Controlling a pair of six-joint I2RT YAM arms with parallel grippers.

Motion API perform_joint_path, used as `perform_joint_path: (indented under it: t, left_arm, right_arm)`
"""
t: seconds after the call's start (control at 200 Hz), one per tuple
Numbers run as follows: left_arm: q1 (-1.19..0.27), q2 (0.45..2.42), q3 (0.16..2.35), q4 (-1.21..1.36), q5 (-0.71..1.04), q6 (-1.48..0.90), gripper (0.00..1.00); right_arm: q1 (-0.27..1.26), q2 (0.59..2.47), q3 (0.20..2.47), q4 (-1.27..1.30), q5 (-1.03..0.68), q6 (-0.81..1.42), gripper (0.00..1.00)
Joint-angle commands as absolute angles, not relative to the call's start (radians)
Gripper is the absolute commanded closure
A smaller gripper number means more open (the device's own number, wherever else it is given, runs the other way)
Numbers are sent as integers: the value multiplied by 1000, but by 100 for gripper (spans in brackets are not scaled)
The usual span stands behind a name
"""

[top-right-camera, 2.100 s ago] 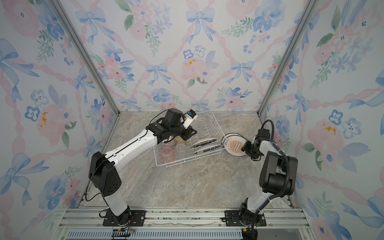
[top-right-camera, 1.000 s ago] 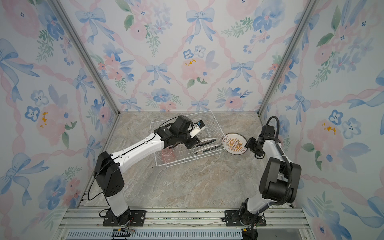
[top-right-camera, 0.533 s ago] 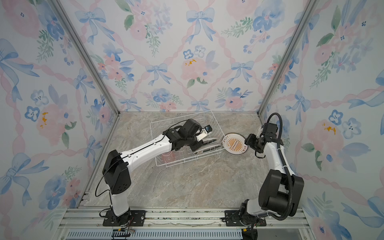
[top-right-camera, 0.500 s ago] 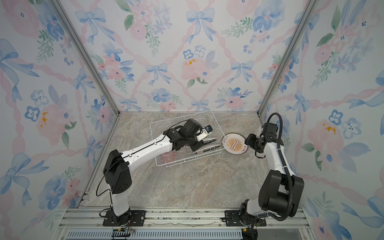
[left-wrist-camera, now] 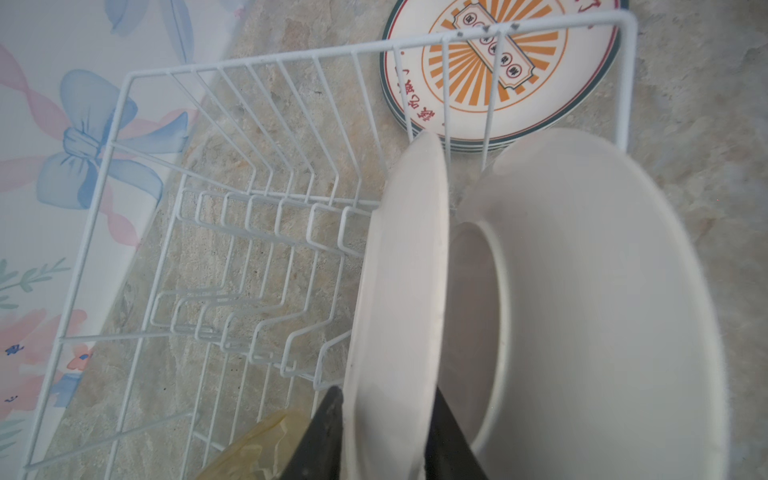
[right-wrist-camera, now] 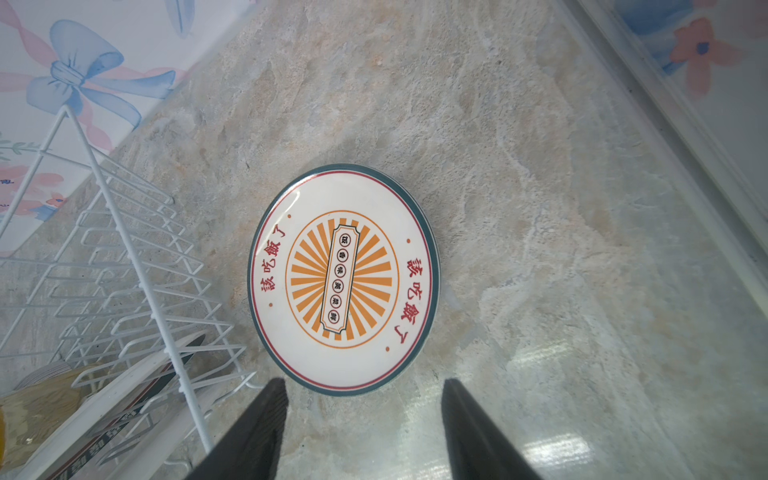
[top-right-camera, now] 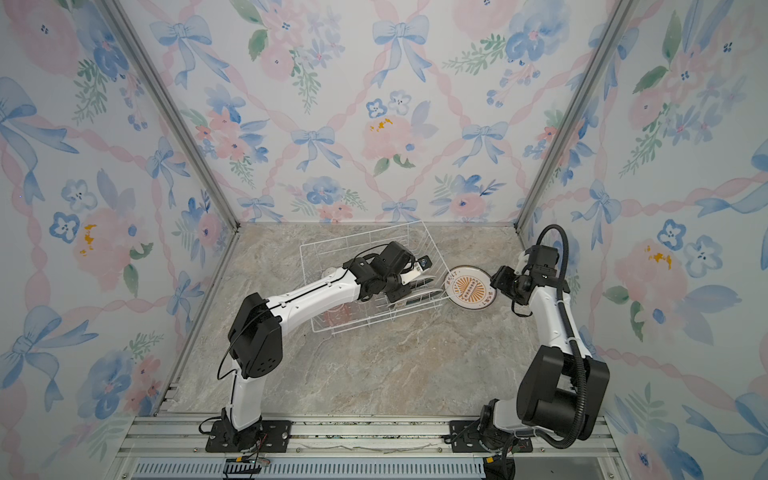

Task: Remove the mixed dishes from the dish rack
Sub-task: 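Reach the left gripper into the rack and grasp the upright green-rimmed plate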

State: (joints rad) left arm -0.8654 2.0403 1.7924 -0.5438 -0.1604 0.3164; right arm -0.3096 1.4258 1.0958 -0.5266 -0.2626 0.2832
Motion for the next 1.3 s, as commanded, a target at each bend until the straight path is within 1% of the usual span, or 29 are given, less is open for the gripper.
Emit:
perform_joint_path:
  t: [0.0,0.15,0.17,0.24,0.255,0.27,0.305,0.695,0.895,1.295]
  left_arm:
    - [-877,2079,1835,-560,-226,351,75]
    - [-890,2127,1876,-560,-328,388,82]
    - [-893,2131,1880,-560,-337,394,85]
    - [-897,2141,1891,-559,-357,403,89]
    - [-896,2143,1894,-559,-357,406,93]
    - [-896,2143,1895,-559,-358,405,94]
    - [-897,2144,1899,-558,-355,406,96]
    - [-894,2138,1890,-559,-286,415,100]
    - [-893,2140,1896,-557,-292,417,100]
    - [-860,2038,1911,-549,-228,388,100]
  right_arm:
    - [-323,1395,1094,-558,-280,267,38]
    - [-327,1398,1085,-536,-291,276,38]
    - [-328,1400,1085,-534,-295,278,38]
    - [-328,1405,1087,-530,-301,280,38]
    - [-327,1406,1087,-530,-303,280,38]
    - [-328,1407,1087,-530,-302,280,38]
    - [-328,1405,1087,-530,-302,278,38]
    - [-330,1401,1081,-523,-309,281,38]
    - [-329,1385,1067,-522,-306,279,38]
    - [-327,1387,1065,-512,-313,282,38]
